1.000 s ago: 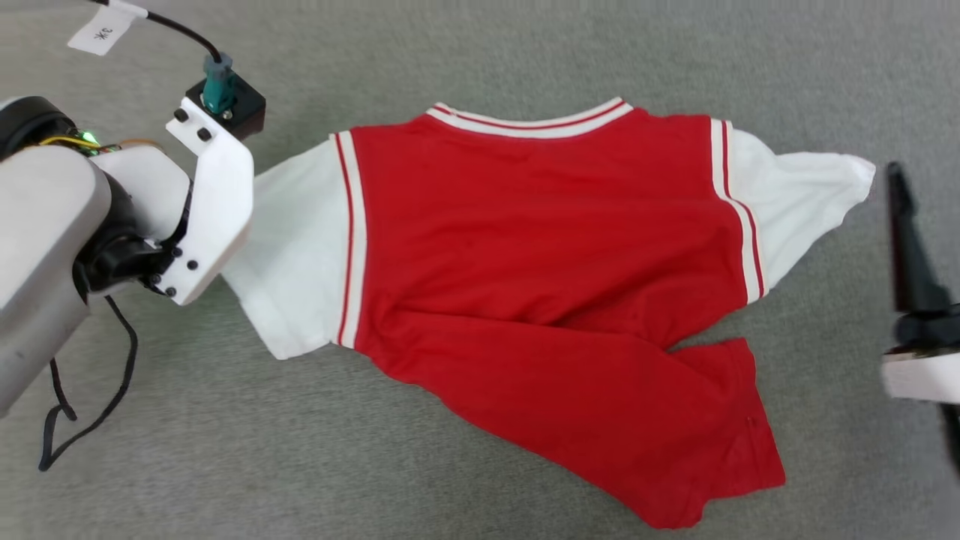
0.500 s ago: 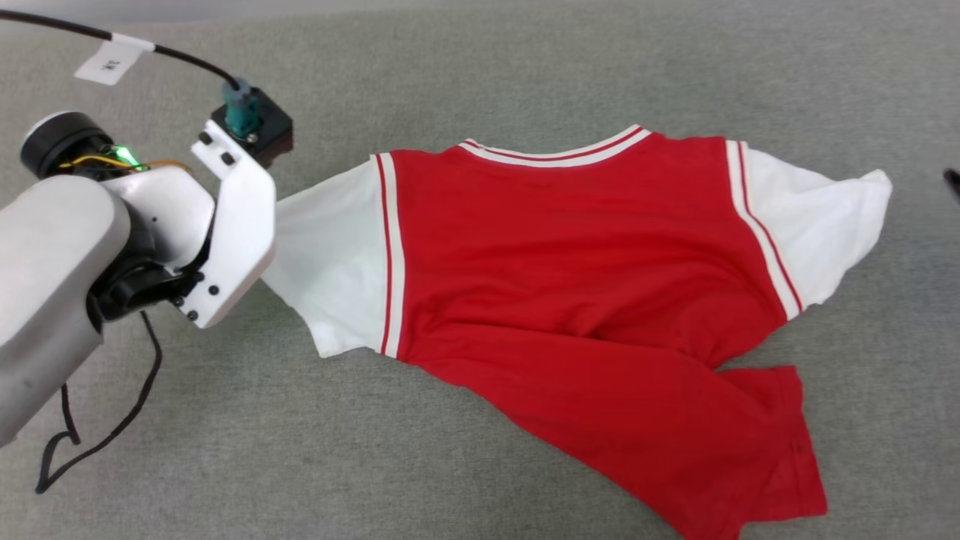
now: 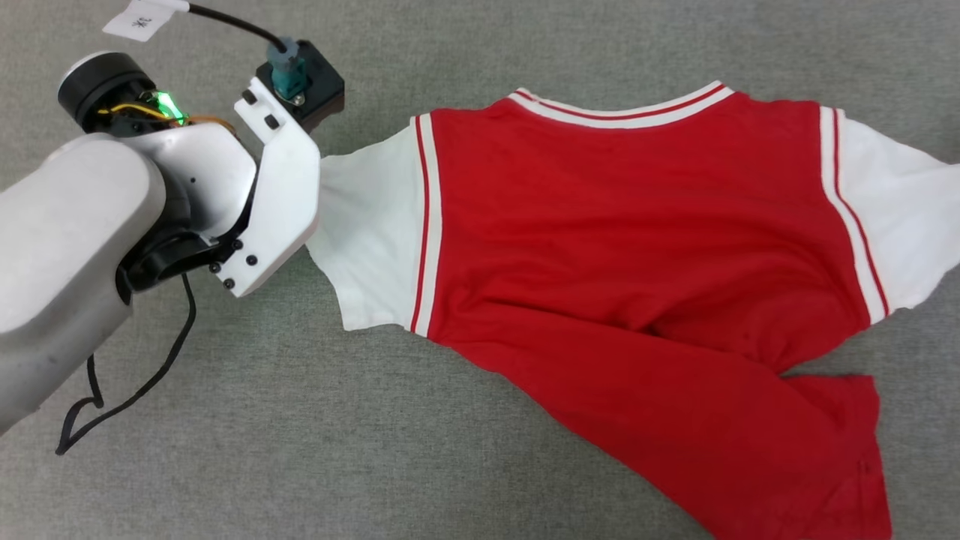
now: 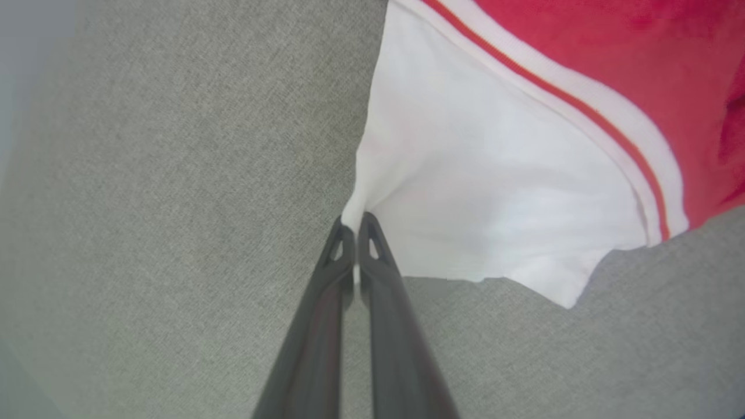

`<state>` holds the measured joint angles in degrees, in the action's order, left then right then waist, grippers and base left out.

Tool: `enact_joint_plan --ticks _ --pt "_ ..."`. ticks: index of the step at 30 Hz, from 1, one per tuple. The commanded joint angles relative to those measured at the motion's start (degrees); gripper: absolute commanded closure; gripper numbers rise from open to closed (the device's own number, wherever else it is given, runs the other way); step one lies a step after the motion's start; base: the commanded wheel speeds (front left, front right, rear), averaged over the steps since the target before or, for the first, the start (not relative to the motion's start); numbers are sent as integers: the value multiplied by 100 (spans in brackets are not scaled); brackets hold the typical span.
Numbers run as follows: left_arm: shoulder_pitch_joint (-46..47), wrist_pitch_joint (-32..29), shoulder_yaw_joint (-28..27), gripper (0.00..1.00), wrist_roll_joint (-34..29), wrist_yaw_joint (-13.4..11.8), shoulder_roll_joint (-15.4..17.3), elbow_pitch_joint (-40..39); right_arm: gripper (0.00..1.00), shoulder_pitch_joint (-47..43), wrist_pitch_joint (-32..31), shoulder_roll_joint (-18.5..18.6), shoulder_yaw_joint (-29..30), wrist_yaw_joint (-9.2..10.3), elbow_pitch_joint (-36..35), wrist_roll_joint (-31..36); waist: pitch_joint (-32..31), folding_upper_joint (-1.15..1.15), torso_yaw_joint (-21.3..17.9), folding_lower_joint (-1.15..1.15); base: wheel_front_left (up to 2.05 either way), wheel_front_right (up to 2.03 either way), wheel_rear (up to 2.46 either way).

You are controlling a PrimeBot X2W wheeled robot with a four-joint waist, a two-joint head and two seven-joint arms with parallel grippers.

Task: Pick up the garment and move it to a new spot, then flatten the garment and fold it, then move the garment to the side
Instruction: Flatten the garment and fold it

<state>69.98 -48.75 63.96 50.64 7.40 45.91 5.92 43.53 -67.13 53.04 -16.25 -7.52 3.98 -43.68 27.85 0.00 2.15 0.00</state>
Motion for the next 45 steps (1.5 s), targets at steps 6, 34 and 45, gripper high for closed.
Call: enact_joint_plan --ticks 6,34,45 --pt "253 154 99 100 -39 -3 -75 -37 0 123 -135 -366 155 5 512 243 332 0 224 0 0 0 0" --pt "106 1345 394 100 83 -3 -8 365 100 -191 2077 -426 -509 5 30 253 -957 0 -13 0 0 0 0" --pt "628 2294 113 100 -298 -111 -213 539 100 511 3038 -108 -498 5 -243 503 -1597 0 -18 0 0 0 0"
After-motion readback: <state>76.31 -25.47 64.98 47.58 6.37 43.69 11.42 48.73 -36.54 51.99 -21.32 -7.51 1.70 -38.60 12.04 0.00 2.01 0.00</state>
